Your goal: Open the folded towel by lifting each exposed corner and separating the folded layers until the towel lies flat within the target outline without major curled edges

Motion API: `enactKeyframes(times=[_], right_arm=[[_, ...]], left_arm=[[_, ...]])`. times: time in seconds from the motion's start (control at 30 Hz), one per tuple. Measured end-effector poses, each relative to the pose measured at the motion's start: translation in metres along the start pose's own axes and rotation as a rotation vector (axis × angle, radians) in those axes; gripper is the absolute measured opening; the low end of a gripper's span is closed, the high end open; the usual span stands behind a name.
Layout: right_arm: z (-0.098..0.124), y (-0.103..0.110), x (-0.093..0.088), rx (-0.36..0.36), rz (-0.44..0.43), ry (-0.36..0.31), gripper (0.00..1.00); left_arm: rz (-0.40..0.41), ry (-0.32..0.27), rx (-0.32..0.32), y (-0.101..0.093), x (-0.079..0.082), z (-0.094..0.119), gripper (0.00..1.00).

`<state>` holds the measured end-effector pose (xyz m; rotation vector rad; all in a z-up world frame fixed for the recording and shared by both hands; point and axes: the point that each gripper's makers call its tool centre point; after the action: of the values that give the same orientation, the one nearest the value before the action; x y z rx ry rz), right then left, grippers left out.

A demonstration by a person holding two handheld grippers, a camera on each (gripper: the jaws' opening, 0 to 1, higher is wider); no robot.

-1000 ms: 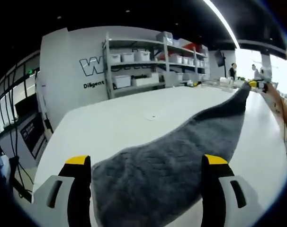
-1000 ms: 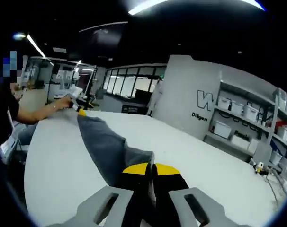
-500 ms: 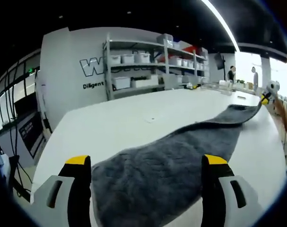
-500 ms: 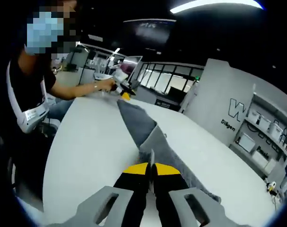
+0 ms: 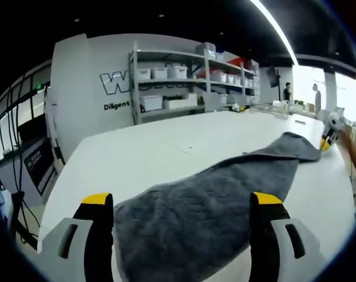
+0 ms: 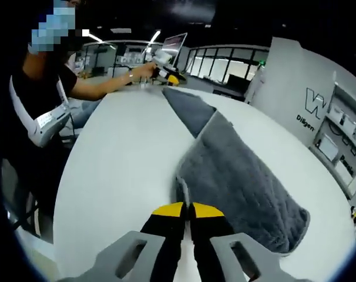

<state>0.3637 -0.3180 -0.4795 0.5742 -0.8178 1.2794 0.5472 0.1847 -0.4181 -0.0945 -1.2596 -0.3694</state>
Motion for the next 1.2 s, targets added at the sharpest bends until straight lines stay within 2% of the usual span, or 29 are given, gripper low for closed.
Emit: enactKeyframes(times=[0.07,0.17,0.3,0.4,0.47,0.53,0.67,0.77,0.9,1.0,1.1,1.2], right_arm=[[-0.002,0.002,-0.002,0.006,-0.022,0.005,0.03],[-0.004,0.003,-0.01,0.004,-0.049,0.032,0.14],[-0.001,0.004,-0.013,-0.016,-0.047,0.043,0.24],[0.011,-0.003,0.002,-0.077,-0.063,-0.041,0.43],[0.019,-0.005,0.007,-0.095,-0.079,-0.061,0.53],[0.024,-0.008,0.01,-0.124,-0.089,-0.065,0.62],[0.029,-0.015,0.01,-0.188,-0.091,-0.028,0.84],[0.033,-0.023,0.017,-0.24,-0.134,-0.049,1.0],[0.034,-0.036,0.029,-0.286,-0.151,-0.052,1.0],[0.037,-0.053,0.049,-0.328,-0.163,-0.114,1.0],[0.033,-0.065,0.064,-0.329,-0.168,-0.128,0.99],[0.023,-0.073,0.075,-0.324,-0.173,-0.114,0.99]], left_arm=[[0.0,0.002,0.0,0.0,0.0,0.0,0.94],[0.001,0.003,-0.002,0.0,-0.001,0.0,0.95],[0.005,-0.002,-0.008,0.001,0.001,0.001,0.95],[0.002,0.0,-0.005,0.001,0.0,0.002,0.95],[0.003,0.005,-0.008,0.0,-0.001,0.001,0.95],[0.001,0.009,-0.008,0.001,-0.002,0.001,0.95],[0.001,0.012,-0.007,0.003,-0.001,0.0,0.95],[0.002,0.011,-0.006,0.004,-0.001,0.0,0.95],[0.002,0.015,-0.008,0.003,-0.002,-0.001,0.95],[0.0,0.019,-0.008,0.004,-0.003,-0.002,0.95],[0.0,0.021,-0.009,0.005,-0.002,-0.002,0.95],[0.001,0.019,-0.007,0.003,-0.003,-0.001,0.95]])
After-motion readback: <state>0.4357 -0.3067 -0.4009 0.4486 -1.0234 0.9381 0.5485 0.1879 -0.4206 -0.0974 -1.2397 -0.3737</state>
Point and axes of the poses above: the point that each gripper's makers call its tool centre point, and the gripper's own axes: z roughly backward along the fingers, y roughly to its left, x roughly out of its top, and after that the axes turned 13 degrees about x, right-handed
